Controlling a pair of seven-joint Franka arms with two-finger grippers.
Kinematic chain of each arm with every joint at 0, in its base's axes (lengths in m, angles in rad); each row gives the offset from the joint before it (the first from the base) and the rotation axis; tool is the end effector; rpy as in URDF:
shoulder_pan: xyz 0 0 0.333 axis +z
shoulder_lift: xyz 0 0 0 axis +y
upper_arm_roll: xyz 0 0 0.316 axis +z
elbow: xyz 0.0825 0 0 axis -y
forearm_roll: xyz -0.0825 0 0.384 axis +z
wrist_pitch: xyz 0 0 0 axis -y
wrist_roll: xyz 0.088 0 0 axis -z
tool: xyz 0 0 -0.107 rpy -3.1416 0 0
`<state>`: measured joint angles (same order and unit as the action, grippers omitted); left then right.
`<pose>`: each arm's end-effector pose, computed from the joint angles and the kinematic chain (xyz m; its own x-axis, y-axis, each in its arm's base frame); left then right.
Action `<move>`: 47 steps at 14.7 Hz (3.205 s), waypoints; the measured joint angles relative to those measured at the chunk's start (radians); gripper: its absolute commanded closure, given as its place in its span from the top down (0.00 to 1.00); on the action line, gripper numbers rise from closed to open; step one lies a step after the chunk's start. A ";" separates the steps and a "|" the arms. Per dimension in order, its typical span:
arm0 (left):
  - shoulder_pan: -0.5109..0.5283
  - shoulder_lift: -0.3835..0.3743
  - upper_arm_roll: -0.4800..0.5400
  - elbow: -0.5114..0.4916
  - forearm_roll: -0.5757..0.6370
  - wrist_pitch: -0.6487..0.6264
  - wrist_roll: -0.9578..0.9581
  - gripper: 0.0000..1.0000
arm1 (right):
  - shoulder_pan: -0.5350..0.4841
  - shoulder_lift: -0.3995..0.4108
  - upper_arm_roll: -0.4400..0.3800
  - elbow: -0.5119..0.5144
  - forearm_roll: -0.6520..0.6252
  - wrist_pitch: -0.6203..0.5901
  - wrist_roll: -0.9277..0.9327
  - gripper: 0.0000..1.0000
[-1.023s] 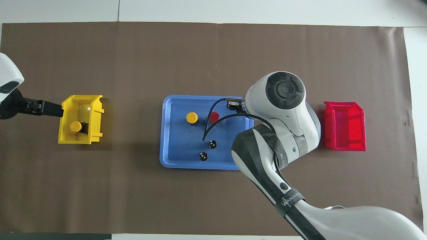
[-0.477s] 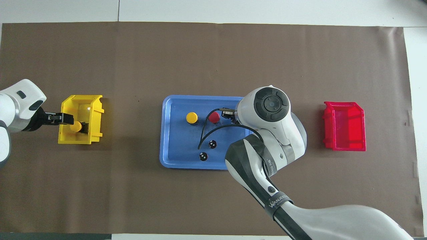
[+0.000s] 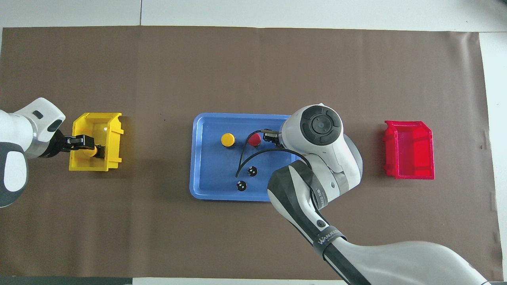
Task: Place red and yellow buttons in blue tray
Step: 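Place the red button in the blue tray with the right gripper, then withdraw the right gripper while the left gripper grasps a yellow button, then place the yellow button in the blue tray with the left gripper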
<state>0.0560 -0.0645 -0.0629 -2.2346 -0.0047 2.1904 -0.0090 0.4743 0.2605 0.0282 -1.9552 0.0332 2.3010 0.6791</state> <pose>0.5157 -0.0039 0.3999 0.9998 0.0049 0.0202 0.0049 -1.0000 0.0000 0.5384 0.2959 0.3532 0.9789 -0.1992 0.0448 -0.1953 -0.9775 -0.0796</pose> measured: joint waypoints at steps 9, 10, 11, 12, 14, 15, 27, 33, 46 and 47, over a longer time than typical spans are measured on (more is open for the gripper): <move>0.000 0.043 -0.001 -0.070 0.000 0.113 -0.009 0.01 | -0.267 -0.129 -0.019 0.282 -0.113 -0.501 -0.253 1.00; 0.000 0.043 -0.001 -0.069 0.000 0.113 -0.009 0.01 | -0.300 -0.158 -0.020 0.306 -0.113 -0.569 -0.290 1.00; 0.000 0.044 -0.001 -0.065 0.000 0.108 -0.009 0.01 | -0.327 -0.187 -0.021 0.325 -0.112 -0.628 -0.321 1.00; 0.000 0.044 -0.001 -0.046 0.000 0.080 -0.009 0.01 | -0.352 -0.218 -0.020 0.337 -0.112 -0.679 -0.355 1.00; 0.000 0.042 -0.001 0.054 0.000 -0.064 -0.007 0.01 | -0.401 -0.269 -0.021 0.343 -0.112 -0.747 -0.436 1.00; 0.000 0.040 -0.002 0.124 0.000 -0.143 -0.007 0.01 | -0.425 -0.288 -0.021 0.343 -0.112 -0.770 -0.474 1.00; -0.490 0.166 -0.031 0.226 0.000 -0.006 -0.765 0.01 | -0.590 -0.324 -0.017 0.324 -0.086 -0.786 -0.675 1.00; -0.537 0.238 -0.030 0.226 0.000 0.070 -0.830 0.02 | -0.590 -0.324 -0.015 0.322 -0.085 -0.786 -0.675 1.00; -0.544 0.276 -0.024 0.300 0.046 -0.054 -0.748 1.00 | -0.599 -0.332 -0.015 0.299 -0.037 -0.768 -0.688 1.00; -0.542 0.263 -0.019 0.323 0.046 -0.104 -0.700 1.00 | -0.599 -0.333 -0.014 0.299 -0.037 -0.768 -0.688 1.00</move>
<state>-0.4856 0.1983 -0.0818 -1.9112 0.0416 2.0864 -0.7092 -0.1247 -0.0724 0.0144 -1.6558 -0.0037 1.5326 -0.0090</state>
